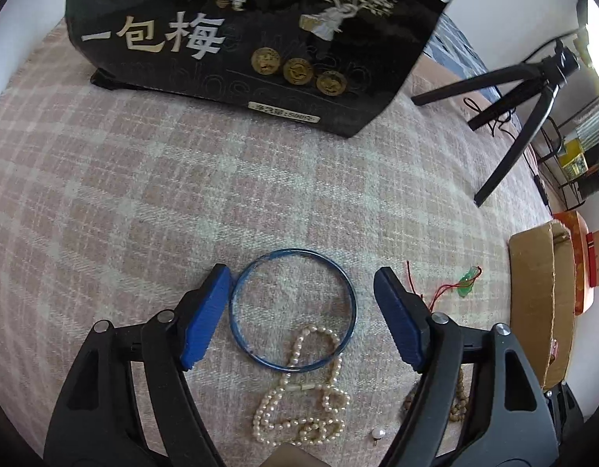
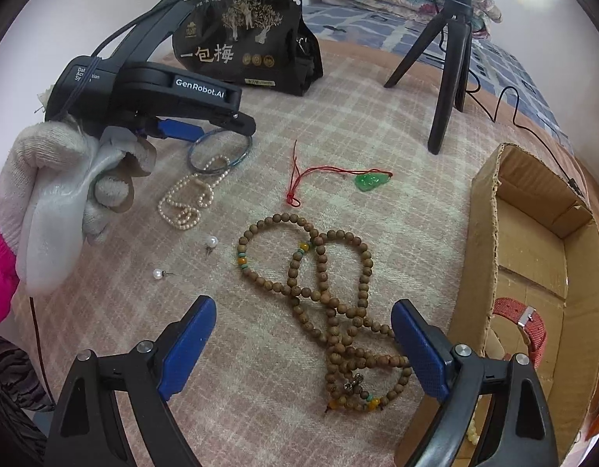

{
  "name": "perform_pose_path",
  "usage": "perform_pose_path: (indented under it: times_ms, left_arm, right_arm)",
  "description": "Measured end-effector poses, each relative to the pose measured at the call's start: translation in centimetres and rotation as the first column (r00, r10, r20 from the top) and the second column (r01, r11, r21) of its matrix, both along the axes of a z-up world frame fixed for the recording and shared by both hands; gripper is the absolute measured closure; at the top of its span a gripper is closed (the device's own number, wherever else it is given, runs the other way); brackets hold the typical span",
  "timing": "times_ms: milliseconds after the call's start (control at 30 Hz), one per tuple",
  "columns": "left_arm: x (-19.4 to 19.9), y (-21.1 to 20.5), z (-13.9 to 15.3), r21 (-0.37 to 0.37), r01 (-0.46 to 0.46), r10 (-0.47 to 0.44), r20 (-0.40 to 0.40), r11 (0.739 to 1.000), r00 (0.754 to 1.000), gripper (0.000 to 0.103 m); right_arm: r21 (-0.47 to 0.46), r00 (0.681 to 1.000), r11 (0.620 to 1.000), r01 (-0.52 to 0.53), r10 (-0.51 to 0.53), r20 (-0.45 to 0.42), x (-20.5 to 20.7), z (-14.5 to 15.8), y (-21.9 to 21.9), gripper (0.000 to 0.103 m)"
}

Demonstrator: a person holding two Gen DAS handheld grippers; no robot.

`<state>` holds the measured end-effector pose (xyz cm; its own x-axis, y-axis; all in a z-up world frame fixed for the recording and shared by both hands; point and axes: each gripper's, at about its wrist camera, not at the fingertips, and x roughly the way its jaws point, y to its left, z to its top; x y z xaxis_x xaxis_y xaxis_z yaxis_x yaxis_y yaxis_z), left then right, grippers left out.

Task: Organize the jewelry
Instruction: 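Grasp the blue bangle with the left tool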

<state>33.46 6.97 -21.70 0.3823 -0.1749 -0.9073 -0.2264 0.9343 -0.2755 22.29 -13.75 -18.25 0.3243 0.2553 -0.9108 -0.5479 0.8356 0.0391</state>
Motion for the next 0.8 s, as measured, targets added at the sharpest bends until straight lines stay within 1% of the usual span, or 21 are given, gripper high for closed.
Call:
perform_pose_path:
  times_ms: [100, 167, 333, 500, 567, 600, 700, 800]
  left_arm:
    - [0.3, -1.7, 0.1, 0.083, 0.05, -0.049, -0.016, 0.995, 0.999, 0.025]
    - [0.3, -2.6, -0.1, 0.144, 0.074, -0.071, -0.026, 0.987, 0.997, 0.025]
    - [0.1, -3.4, -0.6, 0.212, 0.1, -0.093, -0.042, 0.972, 0.995, 0.025]
    - [0.1, -3.9, -1.0, 0.222, 0.107, -0.101, -0.037, 0.969, 0.994, 0.025]
    - [0.4, -4.4, -1.1, 0.224, 0.109, -0.104, -0.035, 0.968, 0.994, 0.028]
    - [-0.3, -3.8, -1.2, 0.219, 0.109, -0.105, -0.033, 0.97, 0.994, 0.028]
    - [-0.3, -3.2, -0.8, 0.201, 0.107, -0.103, -0.029, 0.974, 0.994, 0.028]
    - [-0.3, -2.6, -0.8, 0.204, 0.116, -0.113, -0.025, 0.972, 0.993, 0.028]
  right_arm:
    - [0.001, 1.0, 1.0, 0.01, -0.01, -0.015, 0.5, -0.3, 0.0, 0.01]
    - [0.0, 1.0, 1.0, 0.015, -0.015, -0.015, 0.7, -0.4, -0.1, 0.01]
    - [-0.017, 1.0, 1.0, 0.019, -0.019, -0.015, 1.0, -0.7, -0.2, 0.01]
    - [-0.029, 1.0, 1.0, 0.013, -0.013, -0.023, 1.2, -1.2, 0.2, 0.01]
    - [-0.039, 0.999, 0.999, 0.004, -0.005, -0.032, 1.2, -1.5, 0.5, 0.01]
    - [-0.054, 0.999, 0.999, -0.003, 0.001, -0.032, 1.2, -1.8, 0.8, 0.01]
    - [-0.106, 1.0, 0.994, -0.012, 0.01, -0.02, 1.3, -2.4, 1.4, 0.009]
    - [-0.138, 1.0, 0.99, -0.025, 0.023, -0.013, 1.2, -2.7, 1.7, 0.009]
